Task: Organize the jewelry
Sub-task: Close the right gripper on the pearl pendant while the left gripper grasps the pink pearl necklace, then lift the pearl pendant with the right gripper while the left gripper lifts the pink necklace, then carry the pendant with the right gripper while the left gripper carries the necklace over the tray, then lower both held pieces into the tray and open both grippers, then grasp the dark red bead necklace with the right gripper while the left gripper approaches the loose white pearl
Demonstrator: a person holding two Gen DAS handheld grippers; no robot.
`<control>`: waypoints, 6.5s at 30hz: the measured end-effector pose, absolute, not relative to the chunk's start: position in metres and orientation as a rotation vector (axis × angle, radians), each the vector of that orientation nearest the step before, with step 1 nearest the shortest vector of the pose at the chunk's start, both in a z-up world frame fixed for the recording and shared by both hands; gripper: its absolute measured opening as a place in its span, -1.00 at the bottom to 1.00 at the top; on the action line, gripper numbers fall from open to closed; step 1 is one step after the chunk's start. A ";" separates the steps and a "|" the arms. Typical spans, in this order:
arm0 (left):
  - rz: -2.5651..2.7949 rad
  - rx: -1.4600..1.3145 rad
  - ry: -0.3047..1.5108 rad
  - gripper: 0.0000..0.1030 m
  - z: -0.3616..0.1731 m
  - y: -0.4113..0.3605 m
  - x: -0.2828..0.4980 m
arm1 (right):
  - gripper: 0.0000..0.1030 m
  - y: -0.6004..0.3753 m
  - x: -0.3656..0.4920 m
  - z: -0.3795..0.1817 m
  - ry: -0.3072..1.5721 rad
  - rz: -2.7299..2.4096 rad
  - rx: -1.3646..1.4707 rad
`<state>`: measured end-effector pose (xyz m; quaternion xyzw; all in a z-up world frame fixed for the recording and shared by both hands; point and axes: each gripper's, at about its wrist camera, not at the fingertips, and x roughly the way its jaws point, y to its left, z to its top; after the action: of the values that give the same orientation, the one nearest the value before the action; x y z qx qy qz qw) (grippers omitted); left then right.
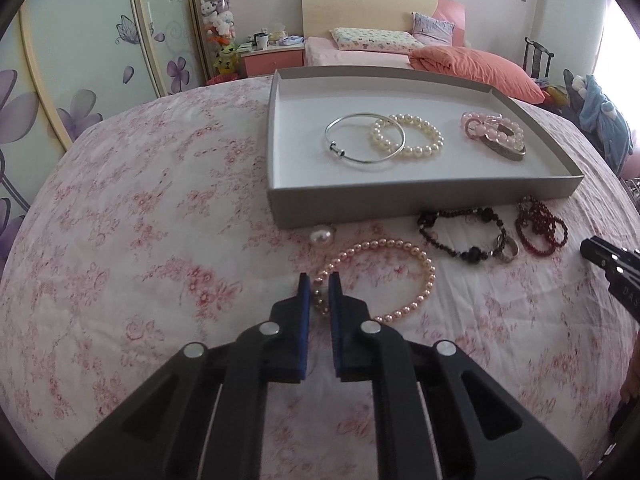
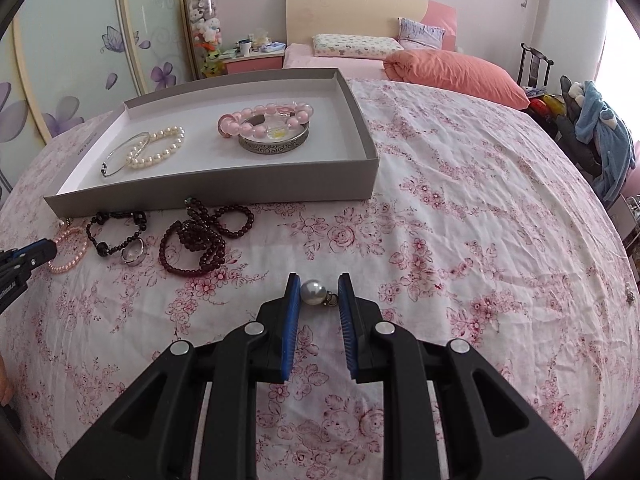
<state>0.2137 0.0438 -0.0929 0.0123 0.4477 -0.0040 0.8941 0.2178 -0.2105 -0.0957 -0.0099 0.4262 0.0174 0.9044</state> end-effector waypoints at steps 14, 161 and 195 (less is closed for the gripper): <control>-0.017 0.027 0.924 -0.57 -0.092 0.040 0.209 | -0.59 -0.211 0.218 -0.096 0.882 0.040 -0.014; 0.062 -0.058 0.508 -0.40 0.008 0.028 0.281 | -0.52 -0.190 0.298 -0.020 0.588 0.184 0.200; 0.017 -0.042 0.767 0.47 -0.071 0.073 0.196 | 0.33 -0.162 0.236 -0.098 0.894 0.256 -0.108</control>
<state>0.1959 0.0729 -0.0711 -0.0203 0.3742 0.0085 0.9271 0.2362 -0.1616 -0.0979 -0.0521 0.4311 0.1235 0.8923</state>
